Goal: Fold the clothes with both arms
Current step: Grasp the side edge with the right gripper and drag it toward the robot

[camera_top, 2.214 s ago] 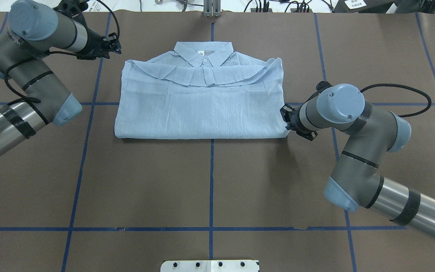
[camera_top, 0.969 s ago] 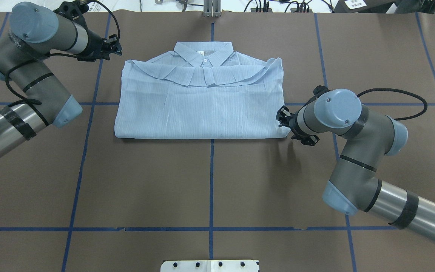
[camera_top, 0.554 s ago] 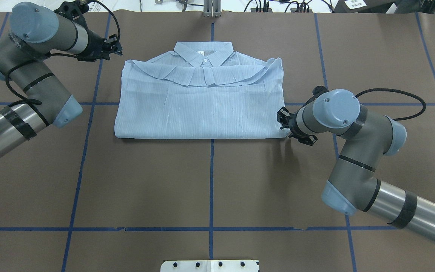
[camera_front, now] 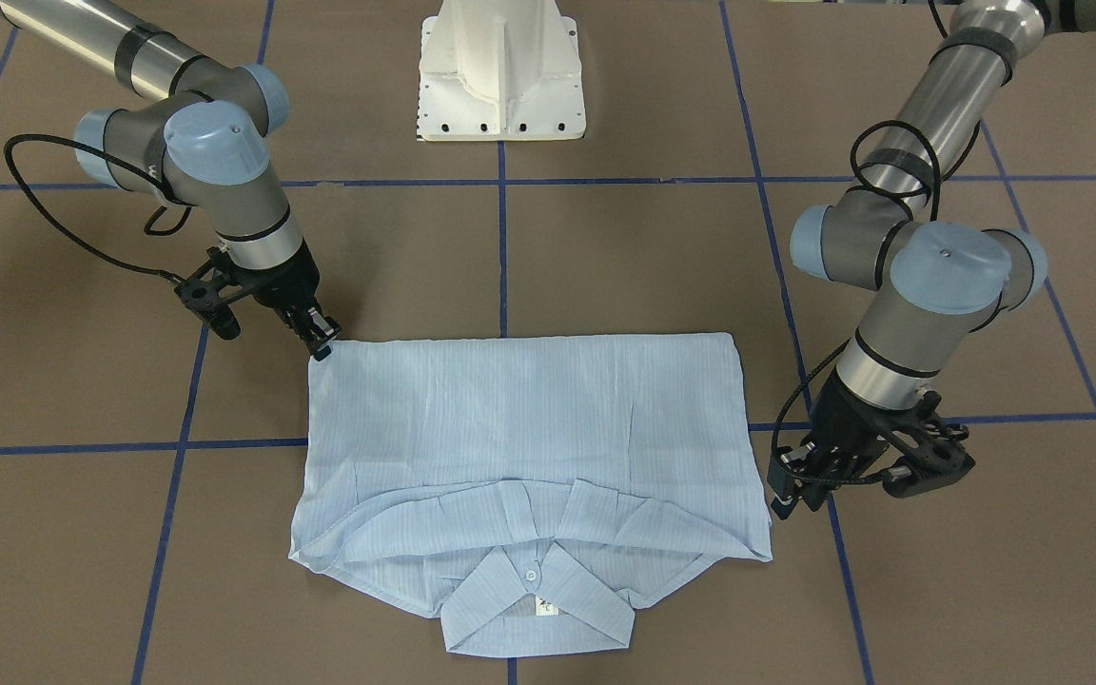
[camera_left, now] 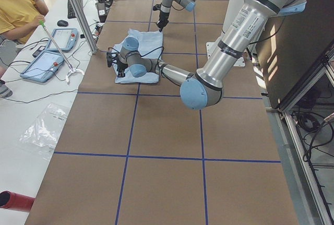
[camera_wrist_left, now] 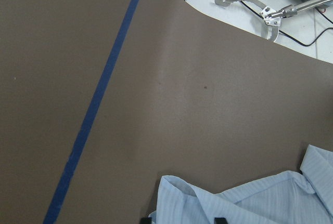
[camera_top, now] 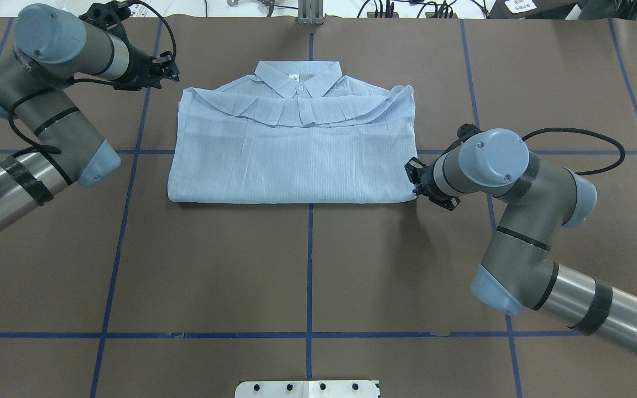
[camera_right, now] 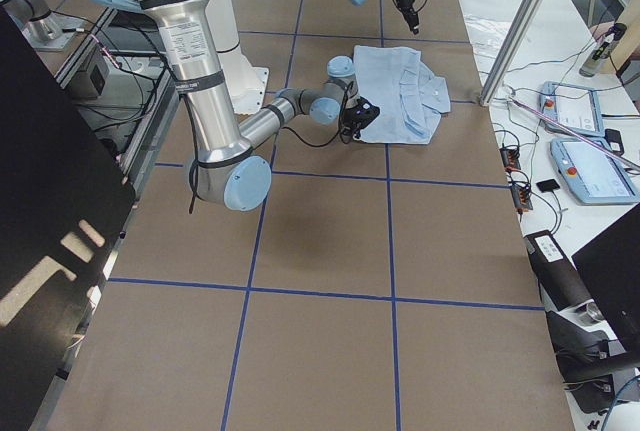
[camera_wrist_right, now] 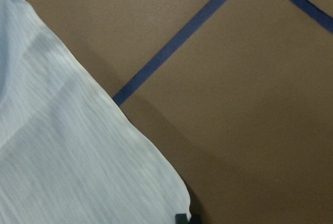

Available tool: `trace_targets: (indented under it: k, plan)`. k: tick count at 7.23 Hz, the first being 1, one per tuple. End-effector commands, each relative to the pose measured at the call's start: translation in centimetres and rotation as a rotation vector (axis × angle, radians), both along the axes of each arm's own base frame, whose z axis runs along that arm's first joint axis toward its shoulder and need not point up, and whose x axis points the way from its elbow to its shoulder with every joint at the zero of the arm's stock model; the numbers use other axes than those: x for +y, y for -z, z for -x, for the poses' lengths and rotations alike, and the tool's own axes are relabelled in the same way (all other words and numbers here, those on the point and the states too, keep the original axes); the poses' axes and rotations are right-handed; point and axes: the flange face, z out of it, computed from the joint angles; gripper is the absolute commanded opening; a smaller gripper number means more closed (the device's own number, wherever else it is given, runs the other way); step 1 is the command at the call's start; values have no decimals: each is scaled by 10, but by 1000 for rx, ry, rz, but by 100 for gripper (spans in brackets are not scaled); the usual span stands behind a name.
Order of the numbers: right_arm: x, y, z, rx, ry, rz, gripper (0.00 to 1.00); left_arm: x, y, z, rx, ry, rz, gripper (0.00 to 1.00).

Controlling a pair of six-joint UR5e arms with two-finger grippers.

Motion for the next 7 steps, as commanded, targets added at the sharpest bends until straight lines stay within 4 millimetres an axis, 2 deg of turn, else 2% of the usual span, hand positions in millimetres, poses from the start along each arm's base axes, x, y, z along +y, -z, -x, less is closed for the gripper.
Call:
trace_targets:
  k: [1,2,3,4,5,6,7]
  plan:
    - [31,2,-33,-37,34,9,0,1,6,0,10,1,-4,50]
    - [72,6,-59,-71,86,12,0,5,14,-3,31,4,2,50]
    - [120,4,-63,-73,159,13,0,11,20,-9,46,-3,4,50]
    - [174,2,-73,-72,253,19,0,33,46,-20,101,-15,0,50]
    - [222,-3,-98,-64,344,51,0,65,54,-28,147,-32,20,50]
    - [265,-2,-90,-81,487,132,0,96,62,-23,204,-85,48,50]
    - [316,1,-74,-81,593,216,0,117,80,-15,268,-143,84,50]
